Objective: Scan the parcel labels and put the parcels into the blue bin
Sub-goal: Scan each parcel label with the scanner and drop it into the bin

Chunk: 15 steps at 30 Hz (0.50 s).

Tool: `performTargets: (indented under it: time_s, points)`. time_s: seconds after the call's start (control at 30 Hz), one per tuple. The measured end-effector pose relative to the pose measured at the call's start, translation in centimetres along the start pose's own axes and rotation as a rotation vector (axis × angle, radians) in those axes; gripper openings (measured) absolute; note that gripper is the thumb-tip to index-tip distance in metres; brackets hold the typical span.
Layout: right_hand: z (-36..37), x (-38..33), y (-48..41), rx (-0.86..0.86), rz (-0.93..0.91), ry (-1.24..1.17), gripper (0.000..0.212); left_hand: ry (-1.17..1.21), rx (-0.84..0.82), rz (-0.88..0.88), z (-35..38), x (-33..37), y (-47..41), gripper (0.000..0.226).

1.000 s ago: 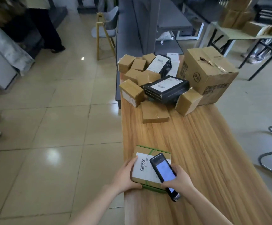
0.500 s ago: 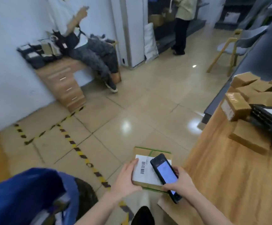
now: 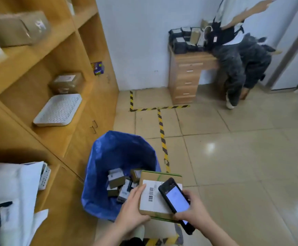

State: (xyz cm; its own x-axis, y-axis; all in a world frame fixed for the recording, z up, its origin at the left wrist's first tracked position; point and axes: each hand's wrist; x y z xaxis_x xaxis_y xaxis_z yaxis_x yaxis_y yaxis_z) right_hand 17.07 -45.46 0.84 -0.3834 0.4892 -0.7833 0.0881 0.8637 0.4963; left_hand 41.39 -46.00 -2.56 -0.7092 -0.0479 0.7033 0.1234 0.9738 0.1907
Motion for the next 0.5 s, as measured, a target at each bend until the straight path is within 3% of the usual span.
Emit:
performTargets:
  time_s: [0.27,0.5]
  points:
    - [13.3,-6.7,-10.6,-0.087,0.091,0.136,0.085,0.061,0.053,-0.275,-6.7,-12.1,-7.0,0.099]
    - [24.2,-5.8,-23.3,-0.085,0.253,0.162,0.083,0.110,-0.001,-0.486,-4.7,-25.1,-14.9,0.091]
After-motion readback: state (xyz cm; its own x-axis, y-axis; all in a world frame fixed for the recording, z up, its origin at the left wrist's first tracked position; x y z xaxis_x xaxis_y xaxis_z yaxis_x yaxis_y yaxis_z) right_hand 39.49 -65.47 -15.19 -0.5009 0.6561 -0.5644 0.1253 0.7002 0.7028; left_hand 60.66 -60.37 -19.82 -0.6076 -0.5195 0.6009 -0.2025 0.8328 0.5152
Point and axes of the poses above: each hand's wrist, its own y-axis away from the middle knuckle, its own z-axis out of the palm, x = y × z, and after that the axes turned 7 degrees about x, right-handed
